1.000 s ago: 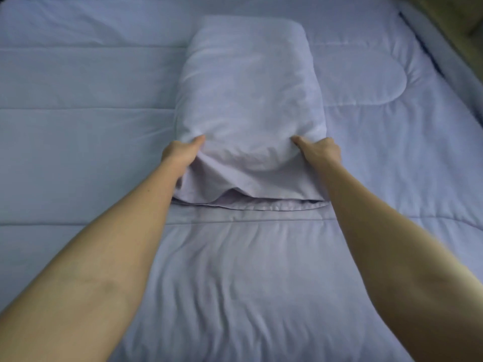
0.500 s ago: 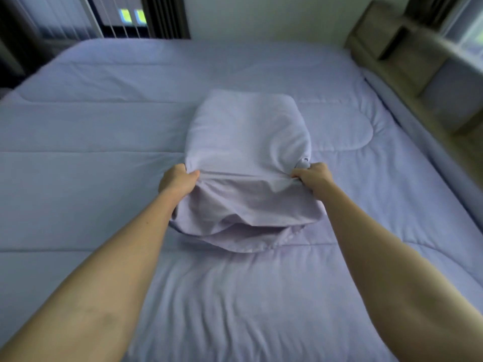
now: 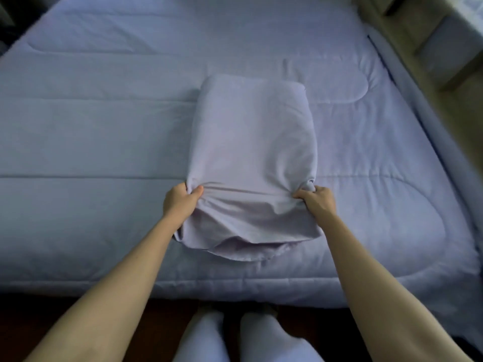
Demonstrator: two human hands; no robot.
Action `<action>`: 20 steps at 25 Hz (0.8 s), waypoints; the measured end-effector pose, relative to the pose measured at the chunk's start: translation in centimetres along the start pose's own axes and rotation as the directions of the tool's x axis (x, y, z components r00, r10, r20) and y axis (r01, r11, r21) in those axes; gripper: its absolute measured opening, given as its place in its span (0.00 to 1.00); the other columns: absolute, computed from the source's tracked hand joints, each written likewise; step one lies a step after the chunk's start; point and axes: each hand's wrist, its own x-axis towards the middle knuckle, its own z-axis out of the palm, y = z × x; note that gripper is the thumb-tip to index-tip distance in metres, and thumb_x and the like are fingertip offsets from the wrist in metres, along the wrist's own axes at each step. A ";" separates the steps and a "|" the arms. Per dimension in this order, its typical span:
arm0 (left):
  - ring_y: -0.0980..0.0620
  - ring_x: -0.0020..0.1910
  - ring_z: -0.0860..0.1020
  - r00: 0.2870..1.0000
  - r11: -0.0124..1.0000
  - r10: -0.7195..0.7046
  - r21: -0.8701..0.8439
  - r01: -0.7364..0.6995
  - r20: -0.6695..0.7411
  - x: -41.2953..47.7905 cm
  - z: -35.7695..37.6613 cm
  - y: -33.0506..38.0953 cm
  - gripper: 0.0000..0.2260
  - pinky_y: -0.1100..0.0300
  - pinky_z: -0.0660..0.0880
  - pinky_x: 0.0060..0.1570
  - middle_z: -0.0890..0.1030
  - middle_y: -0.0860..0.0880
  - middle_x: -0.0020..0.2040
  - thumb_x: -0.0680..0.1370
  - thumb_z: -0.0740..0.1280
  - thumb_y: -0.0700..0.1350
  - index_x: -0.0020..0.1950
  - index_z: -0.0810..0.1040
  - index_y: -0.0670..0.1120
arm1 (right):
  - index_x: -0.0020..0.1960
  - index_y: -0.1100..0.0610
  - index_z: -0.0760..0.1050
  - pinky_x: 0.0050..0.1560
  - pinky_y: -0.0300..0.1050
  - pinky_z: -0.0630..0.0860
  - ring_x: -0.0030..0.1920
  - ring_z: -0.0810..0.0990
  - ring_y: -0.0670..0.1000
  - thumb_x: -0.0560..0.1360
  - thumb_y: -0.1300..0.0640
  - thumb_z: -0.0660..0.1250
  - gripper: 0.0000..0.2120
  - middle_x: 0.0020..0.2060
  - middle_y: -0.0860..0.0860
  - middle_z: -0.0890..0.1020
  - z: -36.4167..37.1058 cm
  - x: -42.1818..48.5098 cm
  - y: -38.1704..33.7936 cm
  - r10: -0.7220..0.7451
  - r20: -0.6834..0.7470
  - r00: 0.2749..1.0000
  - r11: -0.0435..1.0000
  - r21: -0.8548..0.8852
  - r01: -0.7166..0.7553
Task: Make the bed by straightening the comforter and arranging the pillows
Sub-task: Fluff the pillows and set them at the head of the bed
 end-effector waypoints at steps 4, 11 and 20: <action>0.37 0.52 0.79 0.999 0.999 0.026 0.043 -0.027 0.026 -3.6 1.1 -2.9 0.15 0.51 0.74 0.49 0.83 0.37 0.51 0.77 0.66 0.51 0.51 0.80 0.39 | 0.36 0.64 0.79 0.35 0.47 0.68 0.33 0.73 0.53 0.63 0.55 0.75 0.12 0.30 0.55 0.76 -0.5 -2.1 3.7 0.011 0.035 0.999 0.999 0.038 -0.012; 0.37 0.49 0.77 0.975 0.995 -0.055 0.065 0.071 -0.215 -4.2 2.5 -4.4 0.13 0.50 0.71 0.43 0.80 0.39 0.49 0.75 0.63 0.54 0.44 0.72 0.45 | 0.49 0.55 0.77 0.47 0.53 0.76 0.48 0.80 0.58 0.68 0.50 0.71 0.14 0.46 0.55 0.82 -1.0 -1.2 5.8 0.003 0.081 0.997 0.999 0.048 -0.007; 0.40 0.52 0.80 0.868 0.929 0.357 0.034 -0.368 -0.345 -0.3 5.5 4.5 0.14 0.52 0.72 0.53 0.82 0.41 0.53 0.72 0.62 0.40 0.55 0.79 0.41 | 0.62 0.58 0.73 0.60 0.51 0.69 0.62 0.73 0.60 0.72 0.58 0.66 0.18 0.60 0.58 0.76 2.0 1.6 -1.4 -0.380 -0.224 0.898 0.914 -0.242 0.326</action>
